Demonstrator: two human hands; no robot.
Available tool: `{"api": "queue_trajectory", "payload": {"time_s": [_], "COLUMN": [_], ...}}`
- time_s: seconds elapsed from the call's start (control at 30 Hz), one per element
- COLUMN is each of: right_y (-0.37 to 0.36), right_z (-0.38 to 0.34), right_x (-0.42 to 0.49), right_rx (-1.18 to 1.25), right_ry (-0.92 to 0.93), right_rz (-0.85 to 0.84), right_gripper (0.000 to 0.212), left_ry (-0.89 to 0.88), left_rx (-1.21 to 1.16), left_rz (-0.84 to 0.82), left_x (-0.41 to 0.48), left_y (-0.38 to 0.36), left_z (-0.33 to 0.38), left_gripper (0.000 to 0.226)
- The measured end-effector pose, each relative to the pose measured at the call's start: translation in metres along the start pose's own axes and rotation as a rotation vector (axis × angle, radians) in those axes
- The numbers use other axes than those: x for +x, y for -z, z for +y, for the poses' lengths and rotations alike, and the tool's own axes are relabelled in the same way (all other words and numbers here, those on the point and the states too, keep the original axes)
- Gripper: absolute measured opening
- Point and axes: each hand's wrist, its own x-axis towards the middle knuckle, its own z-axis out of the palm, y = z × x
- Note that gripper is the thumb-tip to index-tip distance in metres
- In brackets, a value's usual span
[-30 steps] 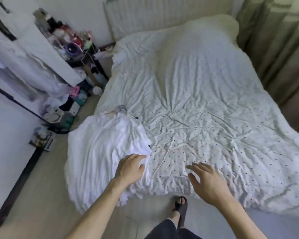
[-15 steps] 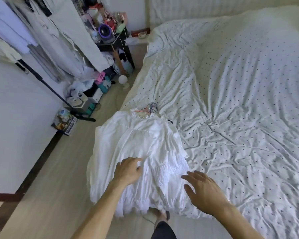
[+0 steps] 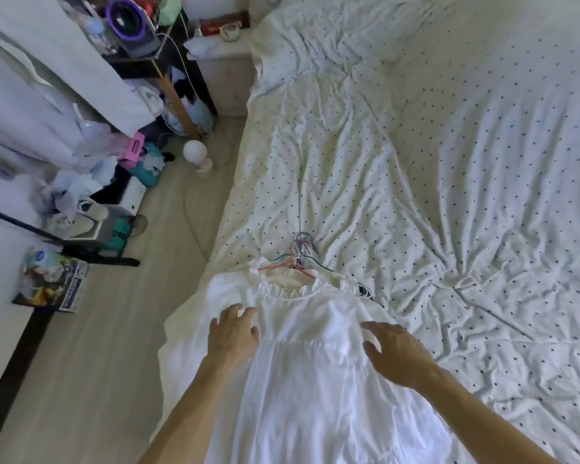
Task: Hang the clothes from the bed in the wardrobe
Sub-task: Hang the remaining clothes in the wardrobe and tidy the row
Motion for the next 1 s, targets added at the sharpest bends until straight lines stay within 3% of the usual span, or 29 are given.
{"api": "queue_trajectory", "payload": {"time_s": [0.3, 0.43, 0.6, 0.87, 1.0], "right_y": [-0.015, -0.015, -0.011, 0.004, 0.019], "right_z": [-0.016, -0.020, -0.017, -0.005, 0.013], "right_x": [0.144, 0.166, 0.160, 0.107, 0.052], "right_rx": [0.037, 0.017, 0.010, 0.249, 0.353], "right_ry": [-0.142, -0.194, -0.185, -0.121, -0.106], "right_rz": [-0.111, -0.117, -0.075, 0.181, 0.332], "right_gripper": [0.057, 0.046, 0.040, 0.019, 0.016], "left_ry": [0.002, 0.023, 0.005, -0.001, -0.116], "left_rx": [0.086, 0.136, 0.242, -0.142, -0.305], "left_rz": [-0.021, -0.095, -0.070, -0.014, 0.059], "left_x": [0.165, 0.190, 0.190, 0.163, 0.117], "left_y": [0.021, 0.017, 0.011, 0.041, 0.079], "left_z": [-0.032, -0.038, -0.045, -0.055, -0.022], "left_gripper": [0.050, 0.045, 0.041, 0.017, 0.032]}}
